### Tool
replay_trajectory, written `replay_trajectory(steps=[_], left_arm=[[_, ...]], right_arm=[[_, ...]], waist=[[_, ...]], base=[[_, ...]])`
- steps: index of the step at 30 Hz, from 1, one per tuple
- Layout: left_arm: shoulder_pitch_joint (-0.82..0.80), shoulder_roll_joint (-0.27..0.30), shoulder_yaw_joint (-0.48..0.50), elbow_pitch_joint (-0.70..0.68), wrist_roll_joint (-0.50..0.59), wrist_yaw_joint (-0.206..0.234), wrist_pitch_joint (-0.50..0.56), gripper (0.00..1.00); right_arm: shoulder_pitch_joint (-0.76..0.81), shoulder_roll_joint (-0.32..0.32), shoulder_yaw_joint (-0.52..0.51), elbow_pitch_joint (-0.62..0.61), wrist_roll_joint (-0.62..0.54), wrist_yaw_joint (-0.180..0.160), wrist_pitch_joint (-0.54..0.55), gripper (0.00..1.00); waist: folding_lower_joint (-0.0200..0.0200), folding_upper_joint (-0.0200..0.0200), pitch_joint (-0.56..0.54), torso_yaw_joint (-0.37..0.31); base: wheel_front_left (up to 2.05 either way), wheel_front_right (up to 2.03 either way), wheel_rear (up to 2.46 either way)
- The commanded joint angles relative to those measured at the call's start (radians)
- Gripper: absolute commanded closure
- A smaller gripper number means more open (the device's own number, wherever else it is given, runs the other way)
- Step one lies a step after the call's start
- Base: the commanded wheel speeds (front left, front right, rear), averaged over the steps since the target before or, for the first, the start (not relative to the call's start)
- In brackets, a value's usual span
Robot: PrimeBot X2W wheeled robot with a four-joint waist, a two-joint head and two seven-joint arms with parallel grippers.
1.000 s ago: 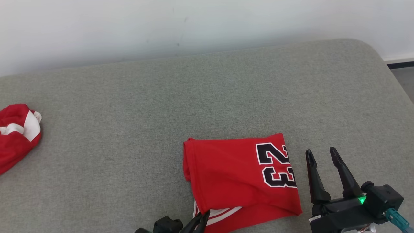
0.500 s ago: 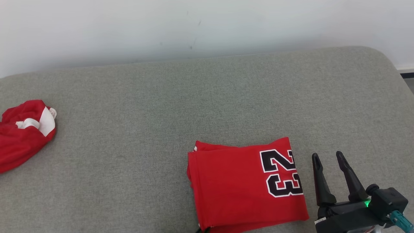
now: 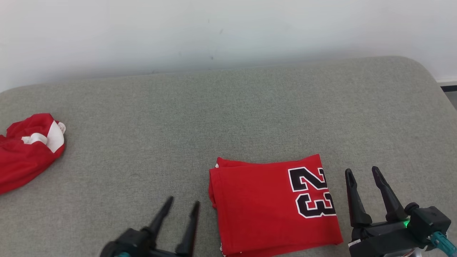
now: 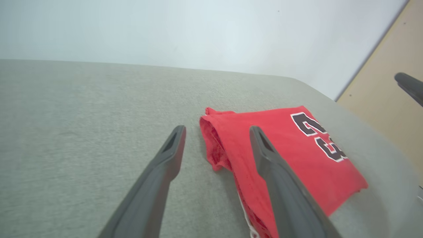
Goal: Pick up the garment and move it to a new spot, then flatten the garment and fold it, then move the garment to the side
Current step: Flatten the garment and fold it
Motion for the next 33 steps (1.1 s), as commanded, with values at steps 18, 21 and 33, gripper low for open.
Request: replay_trajectory(steps=[18,21,33], left_arm=[[0.099,0.01,0.388,-0.118,0.069,0.032,0.0,0.0],[0.129,0.005,0.42,-0.128,0.09,0.027,0.0,0.0],[0.203,0.001,0.448,-0.174,0.112,-0.017,0.0,0.0]], right_arm=[[0.044,-0.002,-0.001,0.014,-0.027,-0.003,-0.004,0.0],[0.064,-0.003,-0.012,0.011,-0.029,-0.003,-0.004,0.0],[0.1,-0.012,-0.024,0.007,-0.034,-0.003,-0.004,0.0]], waist=[[0.0,0.0,-0.081,0.017],[0.0,0.0,-0.091,0.017],[0.0,0.0,-0.106,0.023]], base=[[0.0,0.0,0.0],[0.0,0.0,0.0],[0.0,0.0,0.0]])
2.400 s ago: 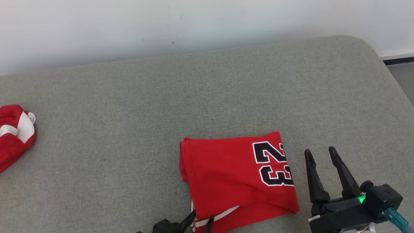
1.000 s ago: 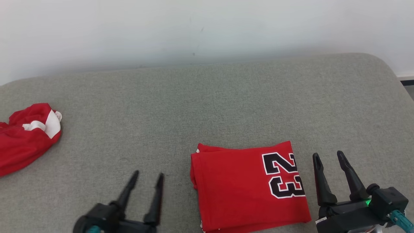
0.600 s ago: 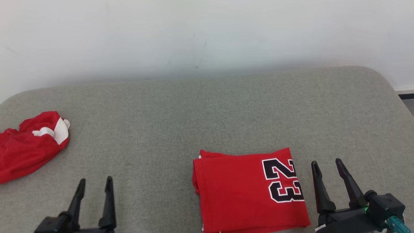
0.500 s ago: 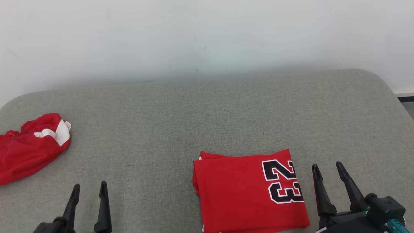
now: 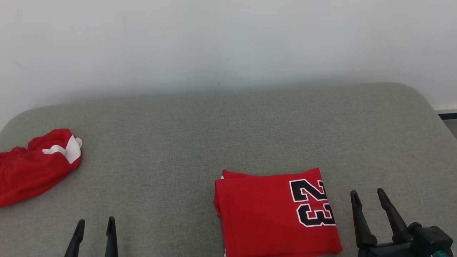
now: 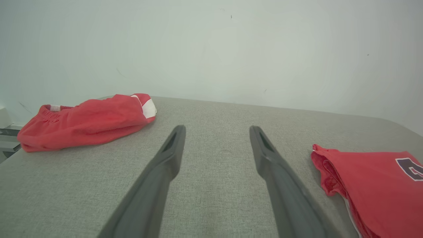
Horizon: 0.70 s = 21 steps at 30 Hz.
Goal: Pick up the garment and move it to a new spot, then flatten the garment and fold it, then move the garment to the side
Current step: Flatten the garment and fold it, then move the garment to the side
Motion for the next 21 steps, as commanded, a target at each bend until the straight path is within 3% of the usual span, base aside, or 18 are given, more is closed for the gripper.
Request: replay_trajectory(steps=[1,21], left_arm=[[0.013,-0.001,0.006,-0.009,0.005,0.0,0.0,0.0],[-0.003,-0.019,0.001,-0.016,0.031,-0.011,0.0,0.0]], right_arm=[[0.011,-0.006,0.002,0.003,-0.006,-0.003,-0.004,0.0],[-0.008,0.0,0.039,0.025,-0.005,-0.003,-0.004,0.0]], waist=[[0.0001,0.0,-0.001,0.003],[0.0001,0.0,0.001,0.015]], base=[[0.0,0.0,0.0],[0.0,0.0,0.0]])
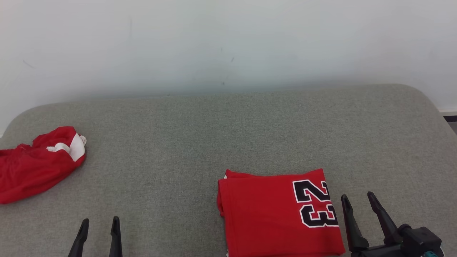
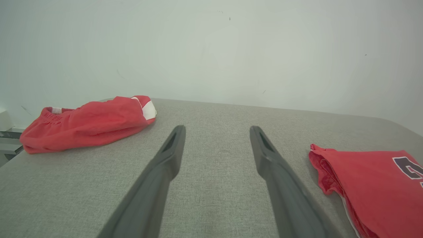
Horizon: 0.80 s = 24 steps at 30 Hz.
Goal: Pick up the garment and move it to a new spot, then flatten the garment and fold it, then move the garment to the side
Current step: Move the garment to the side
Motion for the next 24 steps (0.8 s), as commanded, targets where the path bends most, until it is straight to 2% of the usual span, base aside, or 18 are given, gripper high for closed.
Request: replay_trajectory(steps=[1,10,14,24], left_arm=[[-0.01,-0.002,0.002,0.001,0.007,-0.002,0.0,0.0],[-0.015,-0.004,0.004,0.003,0.011,-0.004,0.0,0.0],[-0.021,-0.005,-0.003,0.005,0.014,-0.005,0.0,0.0],[-0.062,-0.006,-0.037,0.008,0.001,-0.001,0.0,0.0]], right_arm=[[-0.004,-0.003,0.001,0.002,0.0,-0.003,-0.004,0.0],[-0.033,-0.012,-0.002,0.011,0.004,-0.003,-0.004,0.0],[-0.079,-0.036,0.008,0.039,0.009,-0.003,-0.003,0.0],[-0.227,-0.08,0.052,0.254,0.03,-0.003,0.11,0.0]], waist=[[0.0,0.0,0.001,0.0],[0.0,0.0,0.004,0.003],[0.0,0.0,0.015,0.009],[0.0,0.0,0.078,0.044]], base=[[0.0,0.0,0.0],[0.0,0.0,0.0],[0.0,0.0,0.0],[0.0,0.0,0.0]])
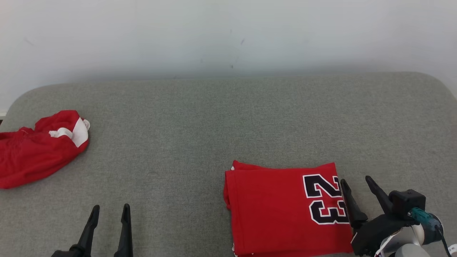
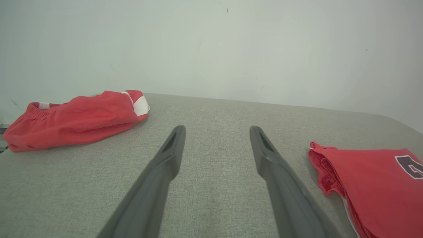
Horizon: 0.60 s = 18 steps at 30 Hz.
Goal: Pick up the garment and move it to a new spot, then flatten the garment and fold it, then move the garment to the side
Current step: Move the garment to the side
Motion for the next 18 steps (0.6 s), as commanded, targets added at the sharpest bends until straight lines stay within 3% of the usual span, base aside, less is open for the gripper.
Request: replay_trajectory(steps=[1,17,18], left_arm=[[-0.018,0.0,-0.003,0.003,-0.004,0.002,0.0,0.0],[-0.072,0.0,-0.016,0.022,-0.024,0.012,0.0,0.0],[-0.071,0.0,-0.015,0.023,-0.024,0.013,0.0,0.0]], right_arm=[[-0.025,-0.005,0.01,0.037,0.017,-0.003,0.019,0.0],[-0.116,0.035,0.123,0.335,0.1,-0.003,0.075,0.0],[-0.114,0.039,0.133,0.352,0.109,-0.003,0.088,0.15]], waist=[[0.0,-0.0001,0.024,0.017],[0.0,-0.0001,0.078,0.031],[0.0,-0.0001,0.079,0.029]], base=[[0.0,0.0,0.0],[0.0,0.0,0.0],[0.0,0.0,0.0]])
